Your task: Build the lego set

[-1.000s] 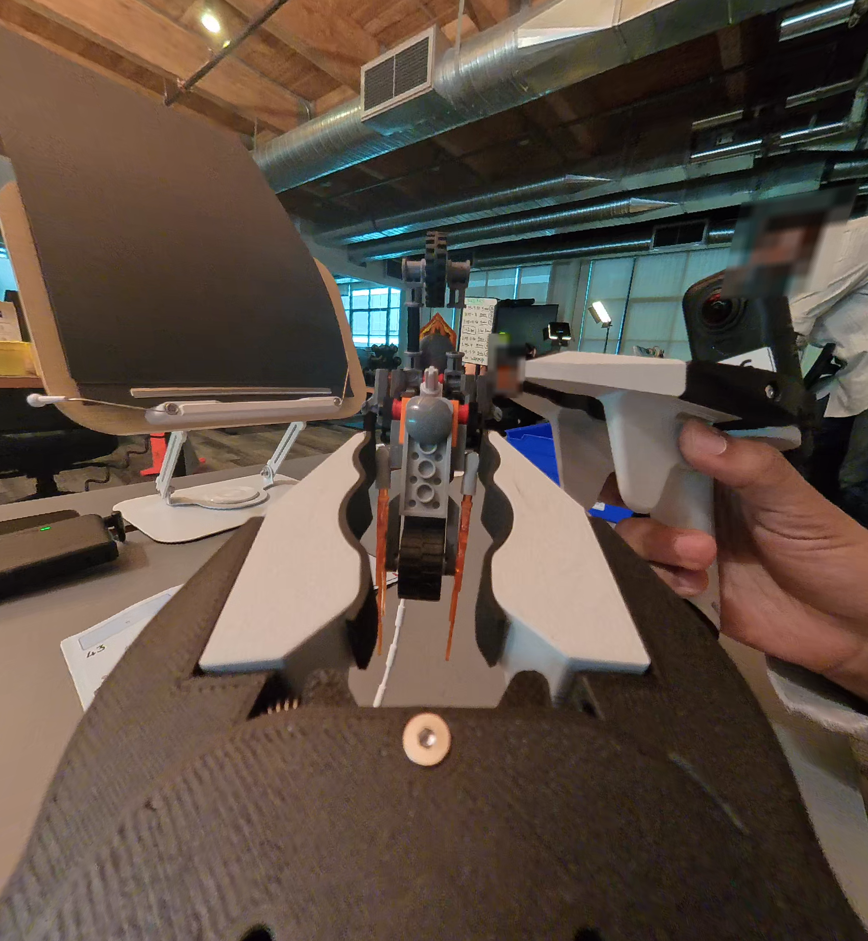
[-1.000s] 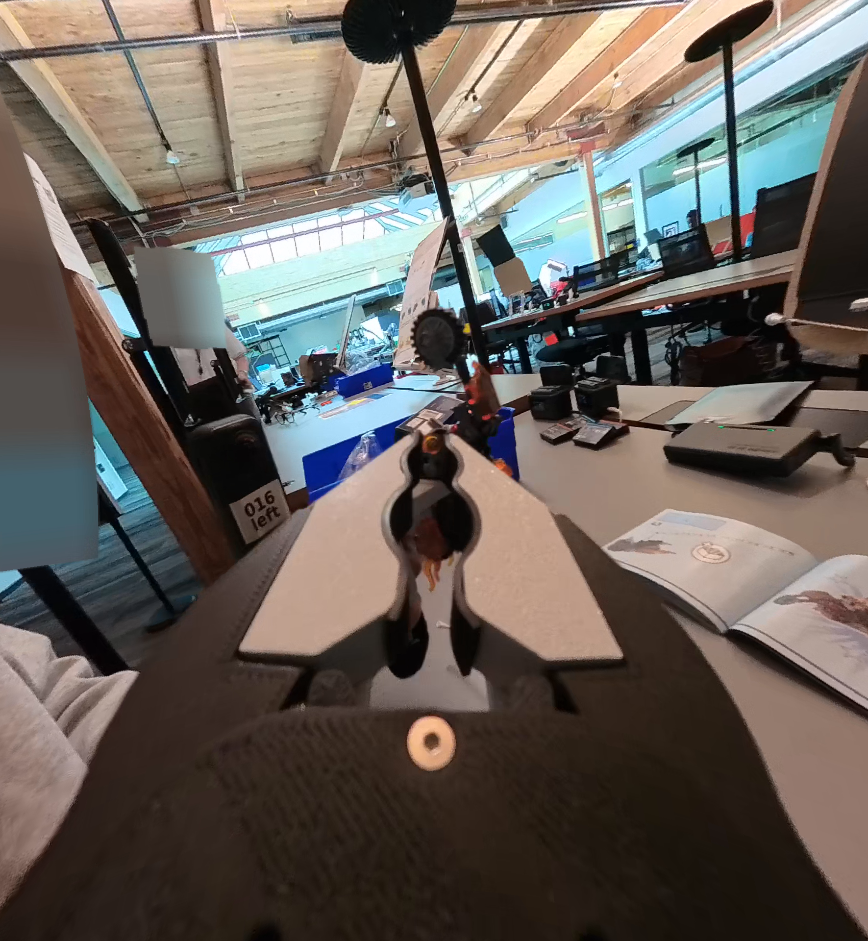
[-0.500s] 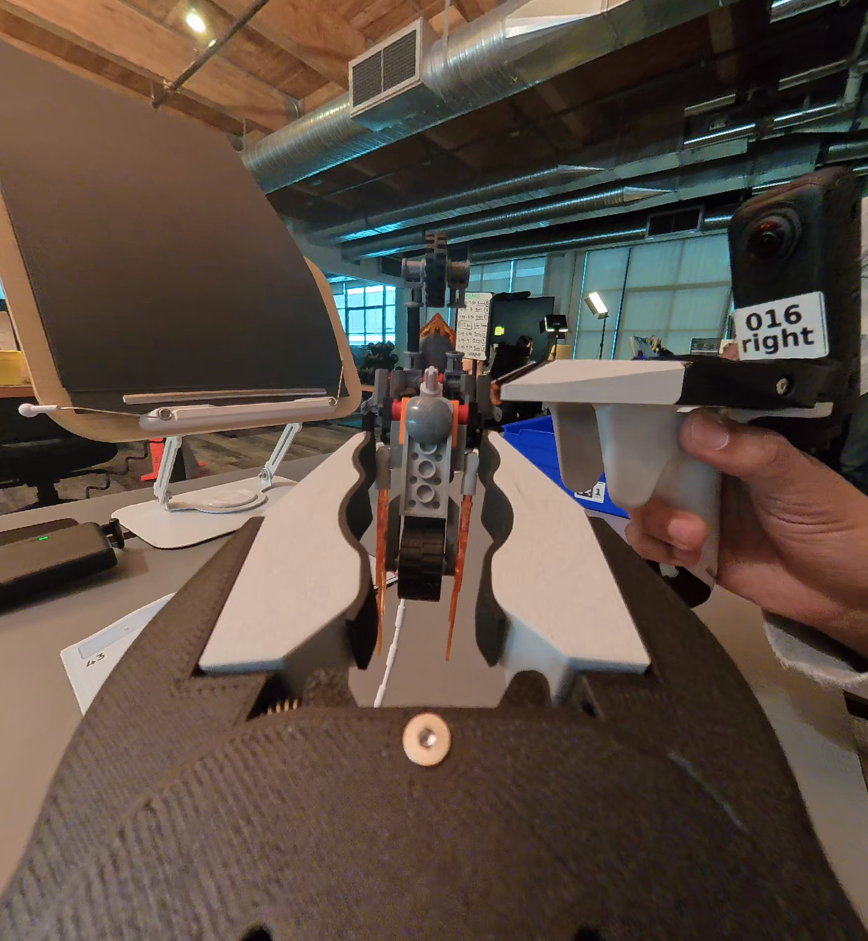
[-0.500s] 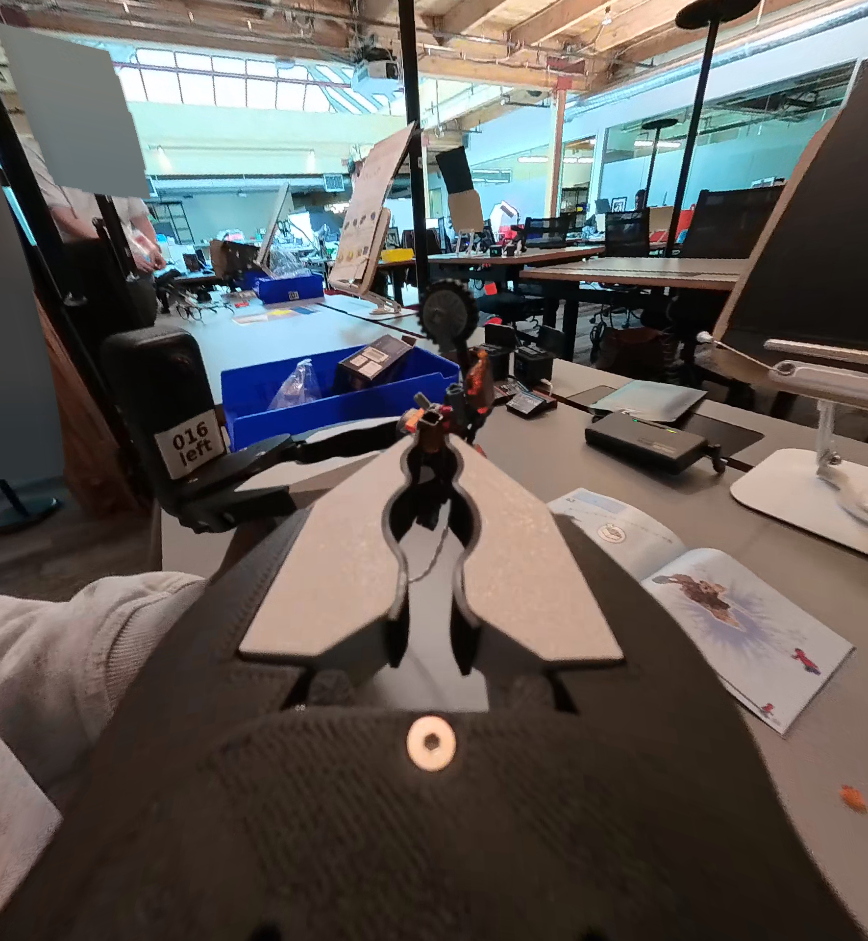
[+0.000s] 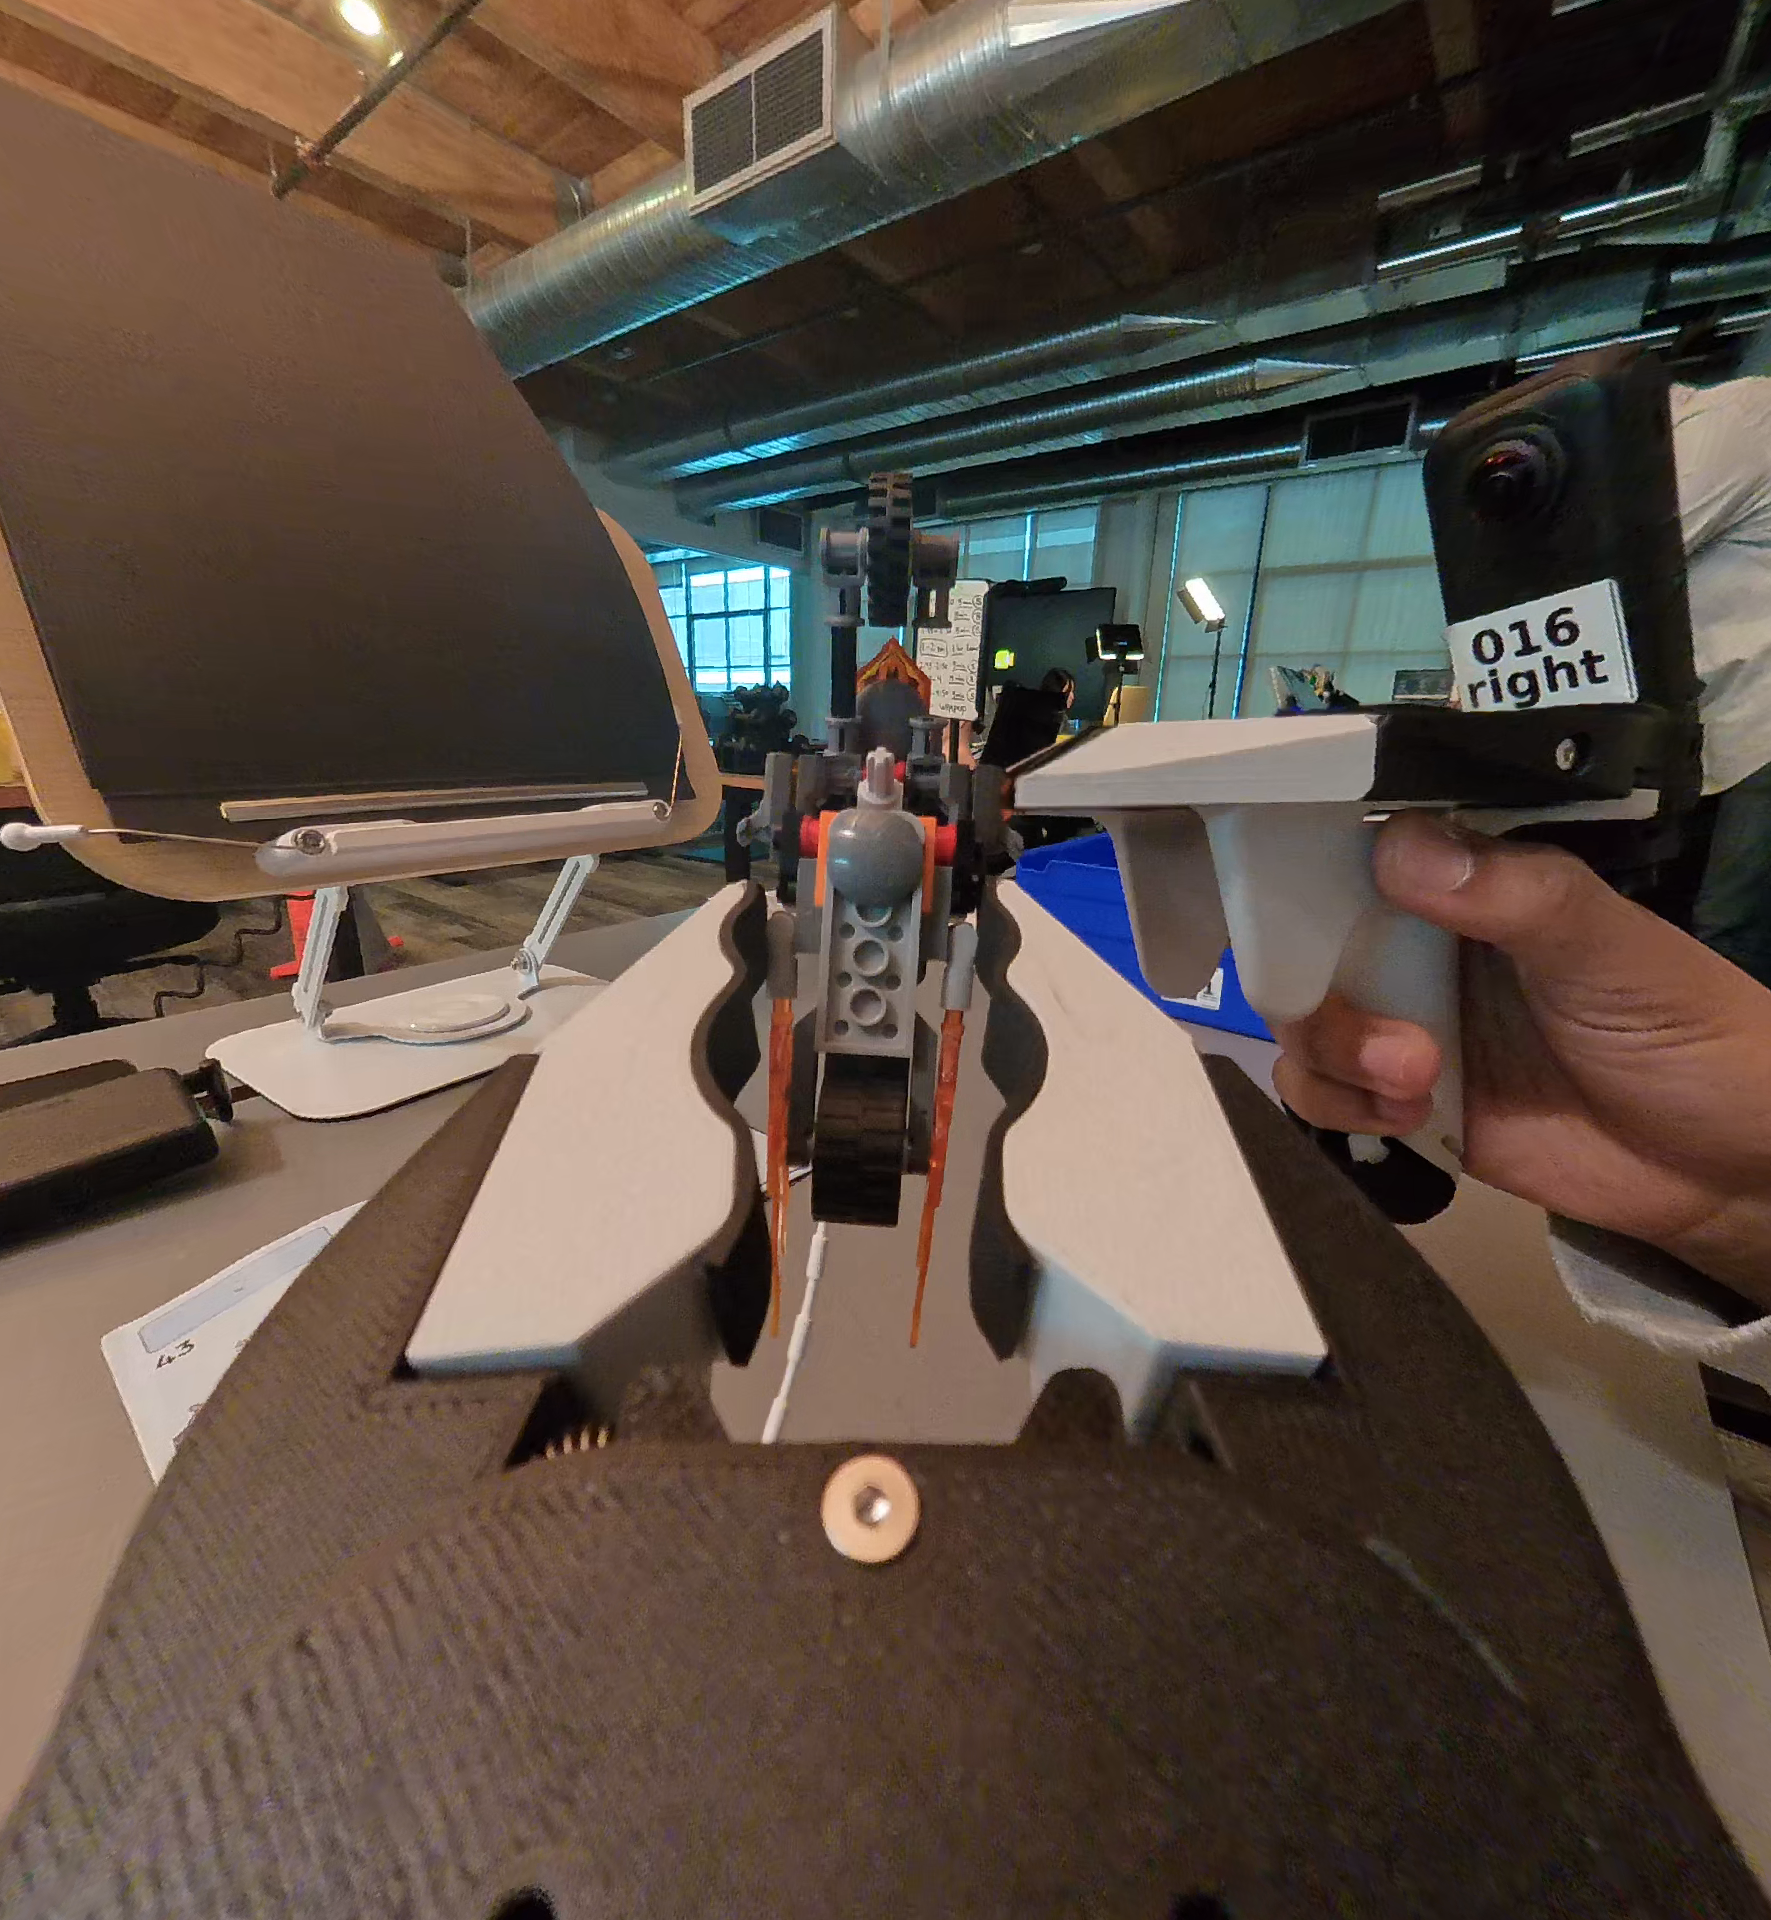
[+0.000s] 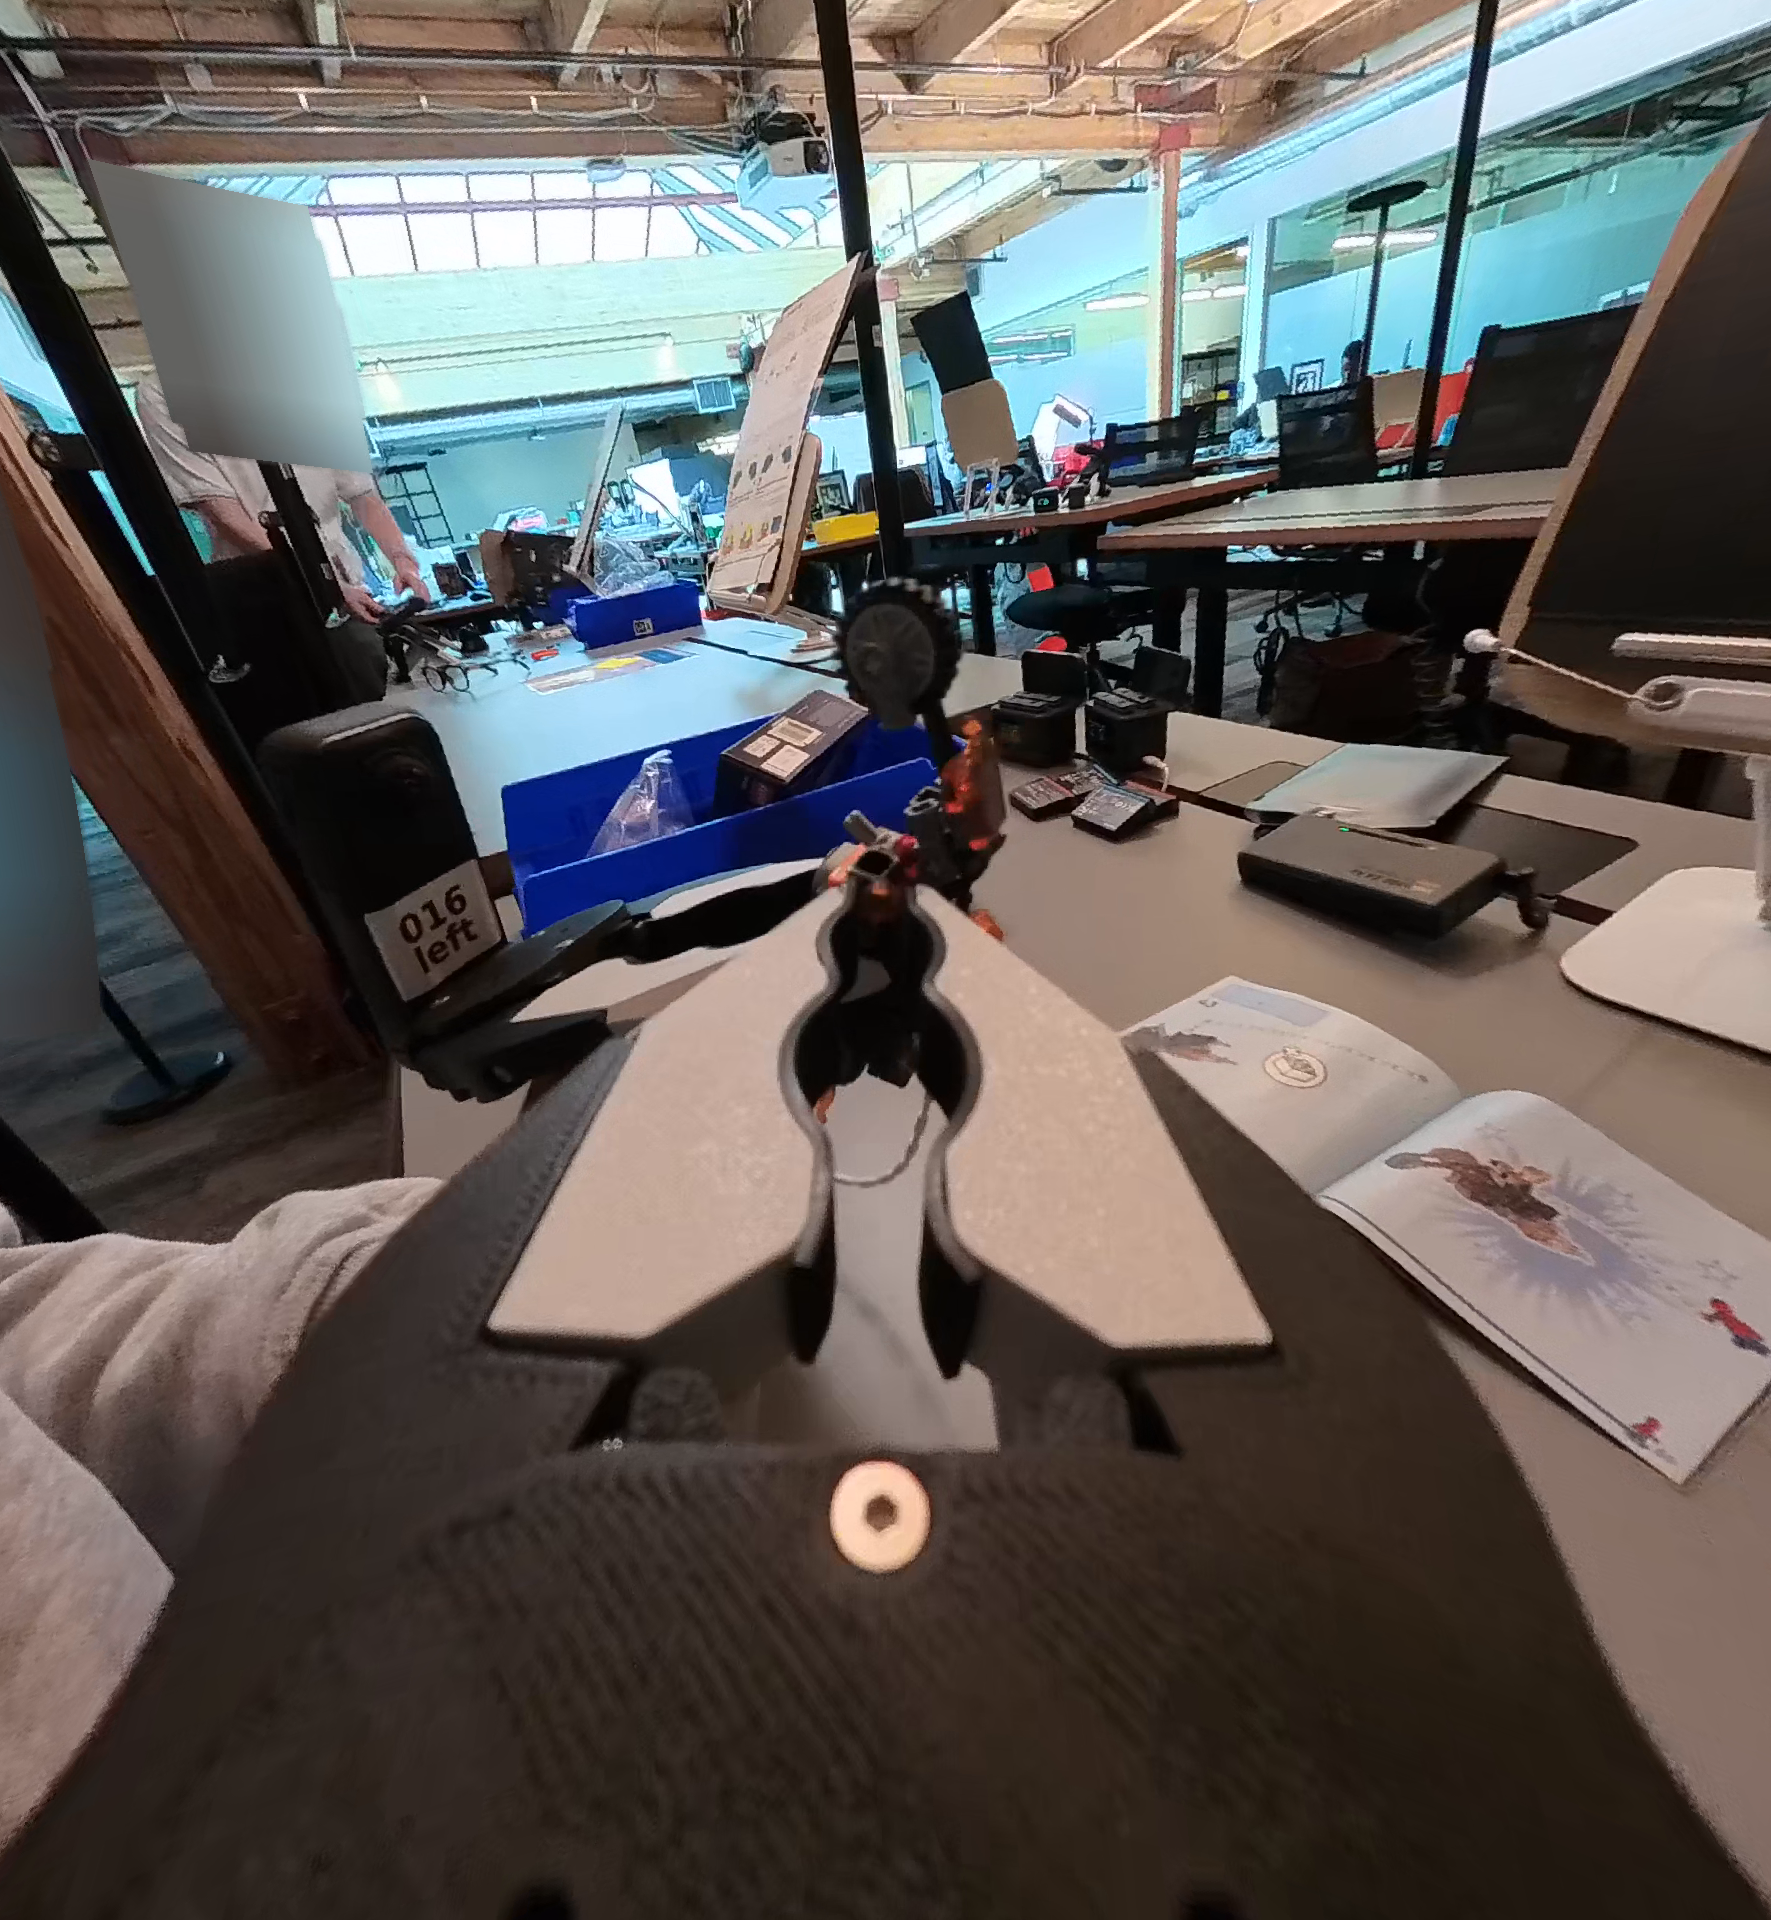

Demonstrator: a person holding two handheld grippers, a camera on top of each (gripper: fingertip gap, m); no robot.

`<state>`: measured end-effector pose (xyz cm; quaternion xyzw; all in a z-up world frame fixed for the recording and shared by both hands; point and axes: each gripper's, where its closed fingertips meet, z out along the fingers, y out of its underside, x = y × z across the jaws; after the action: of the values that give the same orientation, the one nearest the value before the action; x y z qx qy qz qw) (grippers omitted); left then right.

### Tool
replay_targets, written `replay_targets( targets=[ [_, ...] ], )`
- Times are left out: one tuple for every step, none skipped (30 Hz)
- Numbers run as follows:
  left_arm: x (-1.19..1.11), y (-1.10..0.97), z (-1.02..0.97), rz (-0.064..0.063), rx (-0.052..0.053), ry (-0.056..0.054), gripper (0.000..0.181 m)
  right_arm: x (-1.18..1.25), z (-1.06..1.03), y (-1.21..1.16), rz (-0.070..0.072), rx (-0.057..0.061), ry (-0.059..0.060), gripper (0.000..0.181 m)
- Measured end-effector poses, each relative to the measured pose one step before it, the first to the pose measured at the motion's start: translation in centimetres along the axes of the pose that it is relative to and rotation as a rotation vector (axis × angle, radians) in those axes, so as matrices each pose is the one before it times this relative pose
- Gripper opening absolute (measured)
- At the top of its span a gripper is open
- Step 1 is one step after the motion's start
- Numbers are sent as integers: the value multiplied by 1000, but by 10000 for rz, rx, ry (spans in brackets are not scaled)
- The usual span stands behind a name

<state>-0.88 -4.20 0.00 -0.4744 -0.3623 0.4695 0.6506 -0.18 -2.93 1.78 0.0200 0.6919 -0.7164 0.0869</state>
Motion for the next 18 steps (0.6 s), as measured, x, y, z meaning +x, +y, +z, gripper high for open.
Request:
replay_targets(
  targets=[
    [-27,5,7,-13,4,-17,37,25,-53,-149,94,98,-13,4],
    [-52,28,7,-6,-16,-36,37,15,-83,-210,144,152,-37,4],
    [-87,41,12,11,-30,-57,37,-4,-84,-231,191,176,-65,4],
    [-36,14,-4,36,-15,-44,37,-8,-50,-185,230,169,-86,4],
    [28,5,8,58,-13,-8,37,-39,-16,-99,250,146,-113,4],
    [64,9,23,85,-26,-17,37,-54,29,-19,250,119,-117,4],
    [44,33,32,136,-46,-61,37,-18,41,54,230,90,-99,4],
    [101,9,35,178,-39,-44,37,-6,61,93,196,61,-92,4],
    [157,-30,30,182,-25,-12,37,2,41,86,171,59,-83,4],
    [134,-39,12,203,-20,-50,37,29,10,-1,177,82,-61,4],
    [76,-66,-6,237,-13,-100,37,69,-20,-51,179,96,-30,4],
    [94,-80,5,253,-15,-90,37,85,-43,-99,167,113,-9,4],
    [115,-1,41,258,-58,-80,37,59,-29,-105,155,109,-10,4],
    [-17,75,61,254,-96,-176,37,55,-18,-38,134,59,-4,4],
    [13,48,54,241,-64,-145,37,48,5,12,83,15,3,4],
    [-3,-5,36,176,-36,-128,37,23,11,26,21,-1,9,4],
    [-24,-49,5,115,-9,-92,37,24,12,42,-20,-12,21,4],
    [-23,1,5,49,-15,-47,37,20,27,26,-39,-20,31,4]
  ],
)
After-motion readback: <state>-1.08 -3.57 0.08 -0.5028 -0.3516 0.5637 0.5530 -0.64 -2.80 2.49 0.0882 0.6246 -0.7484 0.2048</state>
